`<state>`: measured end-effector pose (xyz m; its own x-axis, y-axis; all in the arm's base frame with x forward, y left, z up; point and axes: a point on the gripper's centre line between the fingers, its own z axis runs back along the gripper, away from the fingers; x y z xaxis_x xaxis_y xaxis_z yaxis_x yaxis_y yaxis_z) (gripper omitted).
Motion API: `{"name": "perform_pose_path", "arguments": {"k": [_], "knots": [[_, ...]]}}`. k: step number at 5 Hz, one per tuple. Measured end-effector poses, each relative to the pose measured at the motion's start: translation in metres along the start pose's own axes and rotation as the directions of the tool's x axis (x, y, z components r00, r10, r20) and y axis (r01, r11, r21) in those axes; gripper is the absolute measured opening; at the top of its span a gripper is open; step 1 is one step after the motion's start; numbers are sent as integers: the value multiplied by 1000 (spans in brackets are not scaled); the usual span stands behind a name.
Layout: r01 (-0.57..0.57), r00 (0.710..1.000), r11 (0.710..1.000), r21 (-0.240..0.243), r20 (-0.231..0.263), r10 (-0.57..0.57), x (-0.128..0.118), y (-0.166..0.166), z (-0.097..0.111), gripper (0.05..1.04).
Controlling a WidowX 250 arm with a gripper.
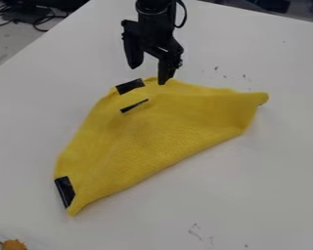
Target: Fold the cloth from the bottom to the top
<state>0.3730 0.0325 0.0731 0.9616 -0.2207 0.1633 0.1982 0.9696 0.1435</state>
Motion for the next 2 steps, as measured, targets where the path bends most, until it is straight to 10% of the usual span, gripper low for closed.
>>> {"name": "perform_pose_path", "arguments": {"k": [2], "knots": [[-51,997,999,7,-60,52,-29,-6,-12,1000]]}}
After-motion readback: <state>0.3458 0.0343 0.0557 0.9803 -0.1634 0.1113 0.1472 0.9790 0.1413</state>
